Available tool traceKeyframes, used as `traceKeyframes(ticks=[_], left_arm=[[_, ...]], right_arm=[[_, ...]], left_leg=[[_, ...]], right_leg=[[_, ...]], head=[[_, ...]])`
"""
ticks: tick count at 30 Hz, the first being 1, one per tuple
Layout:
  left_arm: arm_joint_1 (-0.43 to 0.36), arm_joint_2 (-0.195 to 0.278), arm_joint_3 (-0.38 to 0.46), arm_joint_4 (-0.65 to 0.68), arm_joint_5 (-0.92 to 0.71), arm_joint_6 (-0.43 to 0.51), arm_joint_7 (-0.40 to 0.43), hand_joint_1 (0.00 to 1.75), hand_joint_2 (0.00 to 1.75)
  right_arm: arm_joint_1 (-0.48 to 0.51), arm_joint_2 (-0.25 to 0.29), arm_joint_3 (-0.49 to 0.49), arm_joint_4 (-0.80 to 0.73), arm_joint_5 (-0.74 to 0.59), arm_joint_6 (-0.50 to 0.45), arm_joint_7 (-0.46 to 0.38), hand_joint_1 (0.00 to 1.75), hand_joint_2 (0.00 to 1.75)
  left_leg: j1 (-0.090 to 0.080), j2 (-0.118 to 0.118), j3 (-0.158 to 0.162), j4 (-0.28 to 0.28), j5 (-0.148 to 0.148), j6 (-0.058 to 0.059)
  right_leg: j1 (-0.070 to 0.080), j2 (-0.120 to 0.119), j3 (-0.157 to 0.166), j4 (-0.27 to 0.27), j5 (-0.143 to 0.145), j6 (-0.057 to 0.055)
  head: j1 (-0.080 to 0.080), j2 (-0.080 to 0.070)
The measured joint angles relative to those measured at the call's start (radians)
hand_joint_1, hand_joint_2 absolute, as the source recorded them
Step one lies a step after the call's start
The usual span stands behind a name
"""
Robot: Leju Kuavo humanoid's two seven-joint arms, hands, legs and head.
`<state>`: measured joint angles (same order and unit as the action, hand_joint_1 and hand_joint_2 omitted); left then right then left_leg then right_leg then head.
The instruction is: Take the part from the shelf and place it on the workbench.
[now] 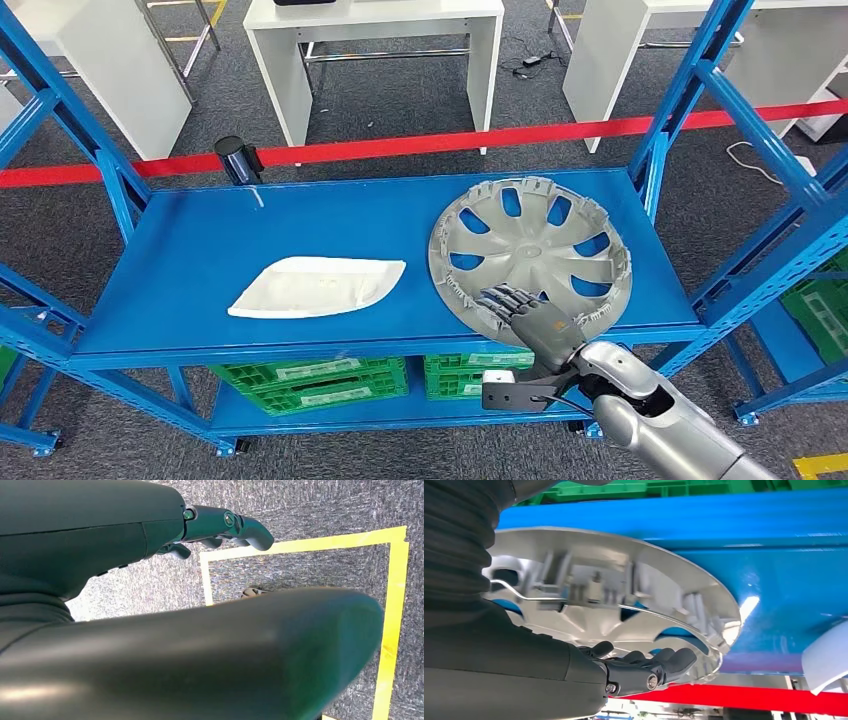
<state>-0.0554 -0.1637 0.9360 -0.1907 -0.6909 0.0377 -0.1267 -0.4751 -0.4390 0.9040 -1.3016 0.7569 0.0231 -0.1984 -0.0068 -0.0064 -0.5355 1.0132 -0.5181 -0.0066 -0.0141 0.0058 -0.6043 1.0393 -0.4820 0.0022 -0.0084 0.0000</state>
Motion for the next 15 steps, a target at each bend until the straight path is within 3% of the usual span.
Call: traceKeyframes(ticks=[8,15], left_arm=[[-0.001,-0.001,0.006,0.0,-0.001,0.0,-0.001,0.0,0.0],[-0.001,-0.001,0.015,0.0,-0.001,-0.005,-0.003,0.0,0.0]], right_arm=[[-0.063,0.104,0.022,0.121,-0.003,-0.01,-0.014,0.0,1.75],[-0.098,0.126,0.033,0.189,0.038,-0.033,0.009,0.0,1.75]], left_leg=[[0.0,0.0,0.001,0.0,0.0,0.0],[0.0,0.0,0.002,0.0,0.0,0.0]], right_leg=[[0.0,0.0,0.0,0.0,0.0,0.0],[0.0,0.0,0.0,0.0,0.0,0.0]], head=[[0.0,0.0],[0.0,0.0]])
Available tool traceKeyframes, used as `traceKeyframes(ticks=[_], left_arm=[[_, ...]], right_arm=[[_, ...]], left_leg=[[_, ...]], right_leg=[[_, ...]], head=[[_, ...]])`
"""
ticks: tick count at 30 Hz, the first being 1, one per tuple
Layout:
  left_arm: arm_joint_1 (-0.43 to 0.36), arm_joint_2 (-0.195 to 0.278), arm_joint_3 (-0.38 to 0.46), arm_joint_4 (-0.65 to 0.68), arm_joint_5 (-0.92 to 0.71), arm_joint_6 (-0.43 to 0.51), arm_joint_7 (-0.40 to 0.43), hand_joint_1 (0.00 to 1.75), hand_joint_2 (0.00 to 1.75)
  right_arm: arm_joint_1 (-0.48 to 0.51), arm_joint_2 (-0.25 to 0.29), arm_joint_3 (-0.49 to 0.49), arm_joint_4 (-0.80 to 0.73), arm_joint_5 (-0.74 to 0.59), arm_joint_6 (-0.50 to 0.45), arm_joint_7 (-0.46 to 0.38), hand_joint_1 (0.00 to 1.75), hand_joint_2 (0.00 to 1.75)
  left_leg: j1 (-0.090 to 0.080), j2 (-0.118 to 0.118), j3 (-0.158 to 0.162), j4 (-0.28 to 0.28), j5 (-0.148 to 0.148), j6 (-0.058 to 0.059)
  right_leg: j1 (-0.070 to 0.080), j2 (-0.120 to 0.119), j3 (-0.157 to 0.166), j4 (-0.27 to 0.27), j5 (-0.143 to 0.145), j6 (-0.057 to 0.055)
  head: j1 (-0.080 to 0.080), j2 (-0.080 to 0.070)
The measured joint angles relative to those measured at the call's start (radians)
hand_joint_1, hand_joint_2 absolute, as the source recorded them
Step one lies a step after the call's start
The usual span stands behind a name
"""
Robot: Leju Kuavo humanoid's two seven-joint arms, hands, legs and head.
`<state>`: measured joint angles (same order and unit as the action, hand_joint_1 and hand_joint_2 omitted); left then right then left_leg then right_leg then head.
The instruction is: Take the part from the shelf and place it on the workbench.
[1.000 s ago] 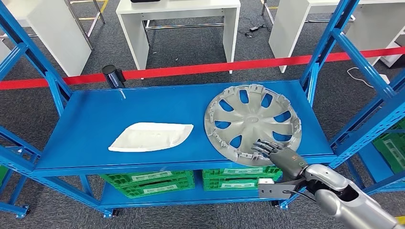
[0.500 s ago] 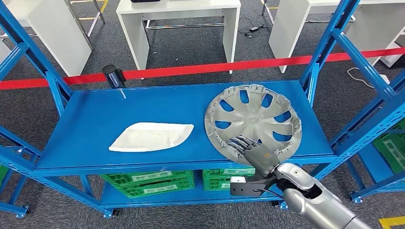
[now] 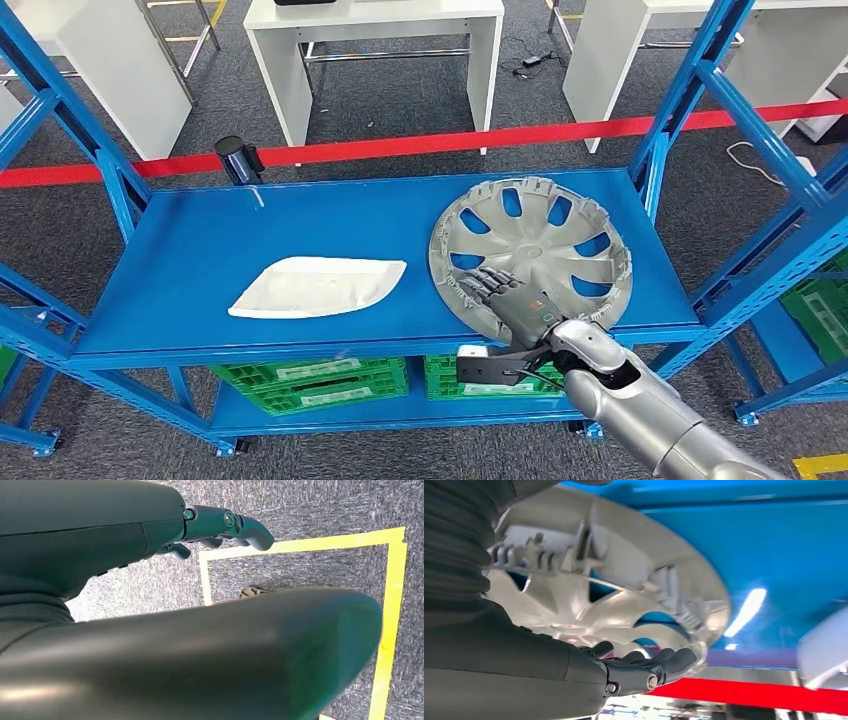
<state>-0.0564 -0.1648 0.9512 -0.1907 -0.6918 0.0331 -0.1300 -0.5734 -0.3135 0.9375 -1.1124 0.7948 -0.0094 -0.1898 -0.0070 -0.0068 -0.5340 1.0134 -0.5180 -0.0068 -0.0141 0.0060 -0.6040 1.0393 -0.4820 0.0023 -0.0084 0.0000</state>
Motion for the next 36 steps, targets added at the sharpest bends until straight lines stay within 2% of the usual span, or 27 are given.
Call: traceKeyframes(ticks=[7,23,36], left_arm=[[0.001,0.0,0.008,0.0,-0.002,-0.002,-0.003,0.0,0.0],[0.003,0.0,0.024,0.0,-0.015,-0.01,-0.008,0.0,0.0],[0.003,0.0,0.027,0.0,-0.017,-0.015,-0.012,0.0,0.0]], right_arm=[[-0.002,-0.017,-0.001,0.028,0.046,-0.023,0.021,0.0,1.75],[-0.006,-0.128,-0.011,0.024,0.044,-0.002,0.035,0.0,1.75],[-0.005,-0.162,-0.013,0.01,0.045,0.002,0.049,0.01,1.75]], left_leg=[[0.0,0.0,0.0,0.0,0.0,0.0],[0.0,0.0,0.0,0.0,0.0,0.0],[0.0,0.0,0.0,0.0,0.0,0.0]], right_leg=[[0.0,0.0,0.0,0.0,0.0,0.0],[0.0,-0.001,0.0,0.0,0.0,0.001],[0.0,-0.001,0.001,0.0,0.001,0.001]], head=[[0.0,0.0],[0.0,0.0],[0.0,0.0]])
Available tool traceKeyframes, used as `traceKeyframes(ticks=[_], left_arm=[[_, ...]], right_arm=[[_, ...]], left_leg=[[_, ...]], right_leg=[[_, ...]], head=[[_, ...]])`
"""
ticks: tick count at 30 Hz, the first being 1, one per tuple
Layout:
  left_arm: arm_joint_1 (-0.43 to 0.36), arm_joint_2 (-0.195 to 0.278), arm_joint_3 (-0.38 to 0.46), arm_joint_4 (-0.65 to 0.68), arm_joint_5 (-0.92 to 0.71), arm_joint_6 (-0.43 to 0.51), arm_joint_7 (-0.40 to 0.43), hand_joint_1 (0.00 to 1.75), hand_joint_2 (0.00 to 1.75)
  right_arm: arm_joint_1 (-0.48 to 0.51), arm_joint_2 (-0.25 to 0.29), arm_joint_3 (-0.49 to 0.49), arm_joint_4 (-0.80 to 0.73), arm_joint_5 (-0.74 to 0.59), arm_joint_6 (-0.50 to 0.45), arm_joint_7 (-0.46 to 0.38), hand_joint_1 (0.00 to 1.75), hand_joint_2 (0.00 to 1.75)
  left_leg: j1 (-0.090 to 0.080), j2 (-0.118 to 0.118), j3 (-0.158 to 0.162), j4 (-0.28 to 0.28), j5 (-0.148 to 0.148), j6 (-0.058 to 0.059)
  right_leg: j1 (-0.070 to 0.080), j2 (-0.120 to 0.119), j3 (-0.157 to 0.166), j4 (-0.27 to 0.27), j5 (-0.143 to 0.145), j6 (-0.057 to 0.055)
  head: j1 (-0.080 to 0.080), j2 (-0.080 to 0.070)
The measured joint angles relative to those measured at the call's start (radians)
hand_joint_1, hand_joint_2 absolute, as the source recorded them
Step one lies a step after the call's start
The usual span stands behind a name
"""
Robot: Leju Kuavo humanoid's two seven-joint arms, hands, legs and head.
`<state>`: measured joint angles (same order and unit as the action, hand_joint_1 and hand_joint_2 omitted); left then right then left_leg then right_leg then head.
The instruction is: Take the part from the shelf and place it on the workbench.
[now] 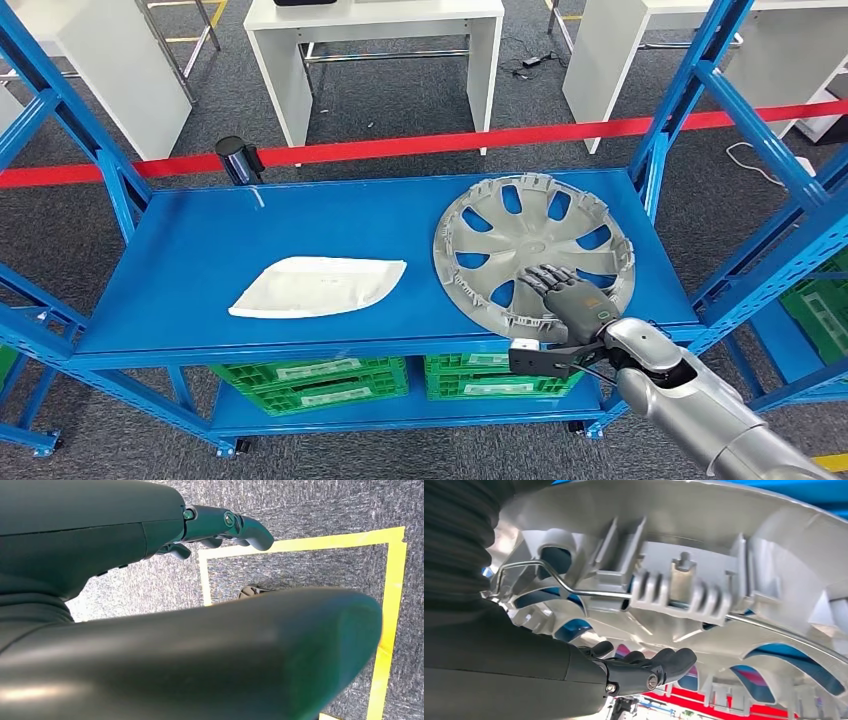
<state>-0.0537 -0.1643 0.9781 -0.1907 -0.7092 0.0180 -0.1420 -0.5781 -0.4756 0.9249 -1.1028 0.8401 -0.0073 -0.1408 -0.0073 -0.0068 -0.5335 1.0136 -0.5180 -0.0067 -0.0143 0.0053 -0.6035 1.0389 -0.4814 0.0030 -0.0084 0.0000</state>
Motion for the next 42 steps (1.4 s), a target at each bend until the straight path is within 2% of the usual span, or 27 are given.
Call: traceKeyframes(ticks=[4,16,28,32,37,42], left_arm=[[0.0,0.001,0.001,0.0,0.0,0.001,-0.001,0.0,0.0],[-0.001,0.002,0.019,0.0,0.0,0.004,-0.007,0.0,0.0],[0.0,0.002,0.03,0.0,-0.007,0.017,-0.024,0.0,0.0],[0.001,0.001,0.03,0.0,-0.024,0.02,-0.089,0.0,1.75],[0.001,0.001,0.032,0.0,-0.027,0.002,-0.141,0.0,1.75],[0.0,0.0,0.044,0.0,-0.015,0.016,-0.125,0.0,1.75]], right_arm=[[0.004,-0.008,-0.007,-0.007,0.0,0.009,-0.002,1.75,1.75],[0.034,-0.014,-0.02,-0.032,0.034,-0.005,0.004,1.75,1.75],[0.152,-0.014,-0.119,-0.154,0.155,-0.204,0.035,1.75,1.75],[0.215,-0.012,-0.178,-0.211,0.153,-0.306,0.026,1.75,1.75],[0.304,0.003,-0.268,-0.271,0.111,-0.412,-0.028,1.75,1.75],[0.378,0.072,-0.357,-0.311,0.068,-0.495,-0.066,1.75,1.75]], left_leg=[[0.0,0.0,0.0,0.0,0.0,0.0],[0.0,0.003,0.0,0.0,0.0,0.0],[0.0,0.001,0.0,0.0,0.001,-0.001],[0.0,-0.001,0.0,0.0,0.001,0.0],[0.0,-0.001,-0.002,0.0,0.0,0.001],[0.0,0.0,-0.002,0.0,-0.001,0.001]], right_leg=[[0.0,0.0,0.0,0.0,0.0,0.0],[0.0,0.004,0.0,0.0,0.002,0.0],[0.0,0.002,0.0,0.0,0.003,0.001],[0.0,0.0,0.0,0.0,0.002,0.001],[0.0,-0.001,0.0,0.0,0.0,0.002],[0.0,0.0,0.0,0.0,0.0,0.001]], head=[[0.0,0.0],[0.0,0.0],[0.0,0.0],[0.0,0.0],[0.0,0.0],[0.0,0.0]])
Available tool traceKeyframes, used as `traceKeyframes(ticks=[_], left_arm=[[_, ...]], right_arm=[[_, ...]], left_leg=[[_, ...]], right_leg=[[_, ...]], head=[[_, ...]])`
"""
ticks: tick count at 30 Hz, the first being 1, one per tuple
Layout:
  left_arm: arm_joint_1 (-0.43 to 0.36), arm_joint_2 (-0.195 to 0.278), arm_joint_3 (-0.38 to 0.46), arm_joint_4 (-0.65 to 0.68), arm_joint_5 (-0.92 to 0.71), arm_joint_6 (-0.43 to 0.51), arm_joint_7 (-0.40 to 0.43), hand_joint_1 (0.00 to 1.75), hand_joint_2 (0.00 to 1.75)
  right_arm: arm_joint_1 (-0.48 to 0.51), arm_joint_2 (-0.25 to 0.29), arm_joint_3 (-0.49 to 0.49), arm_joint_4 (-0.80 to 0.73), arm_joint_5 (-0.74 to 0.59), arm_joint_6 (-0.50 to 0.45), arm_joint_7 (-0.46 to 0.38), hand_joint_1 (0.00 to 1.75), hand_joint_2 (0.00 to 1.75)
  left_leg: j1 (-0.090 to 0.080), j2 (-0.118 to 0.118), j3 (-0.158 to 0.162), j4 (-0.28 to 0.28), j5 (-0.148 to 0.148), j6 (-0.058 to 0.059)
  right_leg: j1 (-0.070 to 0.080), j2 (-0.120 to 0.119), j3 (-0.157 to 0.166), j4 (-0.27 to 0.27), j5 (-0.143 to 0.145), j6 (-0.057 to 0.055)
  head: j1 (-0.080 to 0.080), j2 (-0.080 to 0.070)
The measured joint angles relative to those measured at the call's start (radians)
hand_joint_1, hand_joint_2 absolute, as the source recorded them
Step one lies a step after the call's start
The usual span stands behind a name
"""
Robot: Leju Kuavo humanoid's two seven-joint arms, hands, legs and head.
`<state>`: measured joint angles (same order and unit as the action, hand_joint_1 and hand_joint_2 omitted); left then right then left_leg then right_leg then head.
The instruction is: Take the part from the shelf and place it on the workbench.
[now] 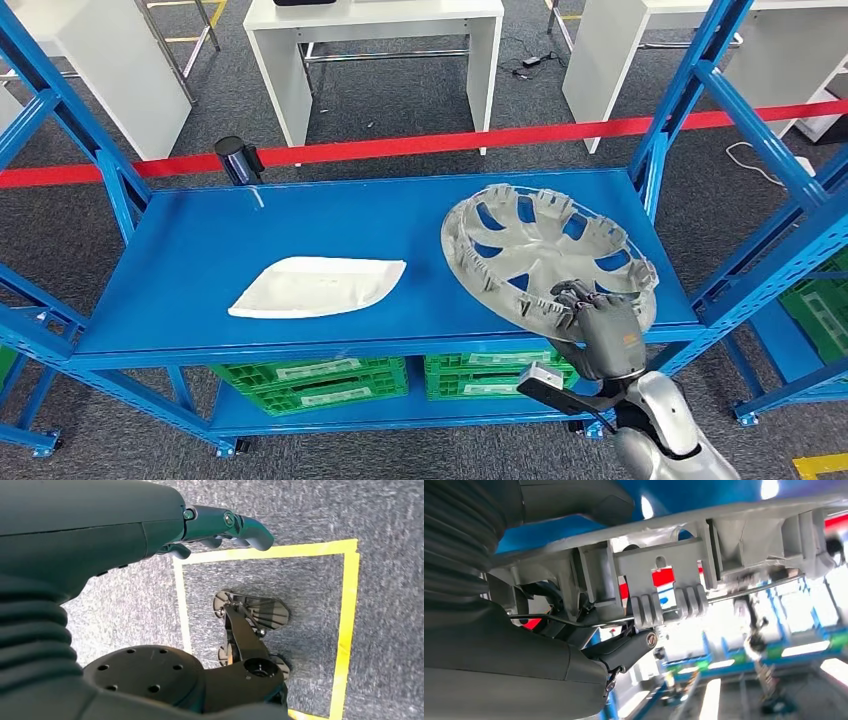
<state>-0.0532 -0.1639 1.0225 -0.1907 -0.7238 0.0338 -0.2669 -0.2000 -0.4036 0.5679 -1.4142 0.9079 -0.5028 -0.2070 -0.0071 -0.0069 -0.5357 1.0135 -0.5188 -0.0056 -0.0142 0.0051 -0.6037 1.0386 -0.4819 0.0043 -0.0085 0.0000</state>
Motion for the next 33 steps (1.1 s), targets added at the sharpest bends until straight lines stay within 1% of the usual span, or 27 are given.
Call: traceKeyframes(ticks=[3,6,10,13,17,19,26,29,33], left_arm=[[0.0,-0.001,0.006,0.0,-0.004,0.006,0.003,0.0,1.75],[0.0,-0.001,0.006,0.0,-0.025,-0.001,-0.008,0.0,1.75],[-0.001,-0.001,0.005,0.0,-0.055,-0.003,0.007,0.0,1.75],[-0.001,0.001,0.003,0.0,-0.07,-0.005,0.014,0.0,1.75],[-0.001,0.004,0.002,0.0,-0.081,-0.001,0.02,0.0,1.75],[-0.001,0.006,0.002,0.0,-0.086,0.003,0.02,0.0,1.75],[-0.001,0.011,-0.001,0.0,-0.109,-0.002,-0.02,0.0,1.75],[-0.002,0.013,-0.004,0.0,-0.111,-0.007,-0.026,0.0,1.75],[-0.002,0.013,-0.005,0.0,-0.112,-0.002,-0.026,0.0,1.75]], right_arm=[[0.031,0.05,-0.038,-0.018,-0.021,-0.025,-0.019,1.75,1.75],[0.063,0.1,-0.073,-0.039,-0.067,-0.023,-0.065,1.75,1.75],[0.085,0.154,-0.101,-0.076,-0.19,0.042,-0.163,1.75,1.75],[0.093,0.178,-0.115,-0.113,-0.308,0.107,-0.25,1.75,1.75],[0.112,0.188,-0.138,-0.186,-0.465,0.189,-0.377,1.75,1.75],[0.123,0.188,-0.151,-0.228,-0.521,0.225,-0.421,1.75,1.75],[0.153,0.188,-0.188,-0.366,-0.644,0.312,-0.48,1.75,1.75],[0.17,0.186,-0.19,-0.434,-0.674,0.308,-0.488,1.75,1.75],[0.177,0.174,-0.181,-0.504,-0.708,0.268,-0.489,1.75,1.75]], left_leg=[[0.0,0.0,0.0,0.0,0.0,0.0],[0.0,0.0,0.0,0.0,0.0,0.0],[0.0,0.001,0.001,0.0,0.0,0.0],[0.0,0.001,0.002,0.0,0.0,0.0],[0.0,0.001,0.002,0.0,0.0,0.0],[0.0,0.001,0.002,0.0,0.0,0.0],[0.0,0.001,0.002,0.0,0.0,0.0],[0.0,0.001,0.002,0.0,0.0,0.0],[0.0,0.001,0.0,0.0,0.0,0.0]], right_leg=[[0.0,0.0,0.0,0.0,0.0,0.0],[0.0,0.0,0.0,0.0,0.0,0.0],[0.0,0.002,0.0,0.0,0.0,0.0],[0.0,0.002,0.0,0.0,0.0,0.0],[0.0,0.001,0.0,0.0,0.0,0.0],[0.0,0.001,0.0,0.0,0.0,0.0],[0.0,0.001,0.0,0.0,0.0,0.0],[0.0,0.001,0.0,0.0,0.0,0.0],[0.0,0.001,0.0,0.0,0.0,0.0]], head=[[0.0,0.0],[0.0,0.0],[0.0,0.0],[0.0,0.0],[0.0,0.0],[0.0,0.0],[0.0,0.0],[0.0,0.0],[0.0,0.0]])
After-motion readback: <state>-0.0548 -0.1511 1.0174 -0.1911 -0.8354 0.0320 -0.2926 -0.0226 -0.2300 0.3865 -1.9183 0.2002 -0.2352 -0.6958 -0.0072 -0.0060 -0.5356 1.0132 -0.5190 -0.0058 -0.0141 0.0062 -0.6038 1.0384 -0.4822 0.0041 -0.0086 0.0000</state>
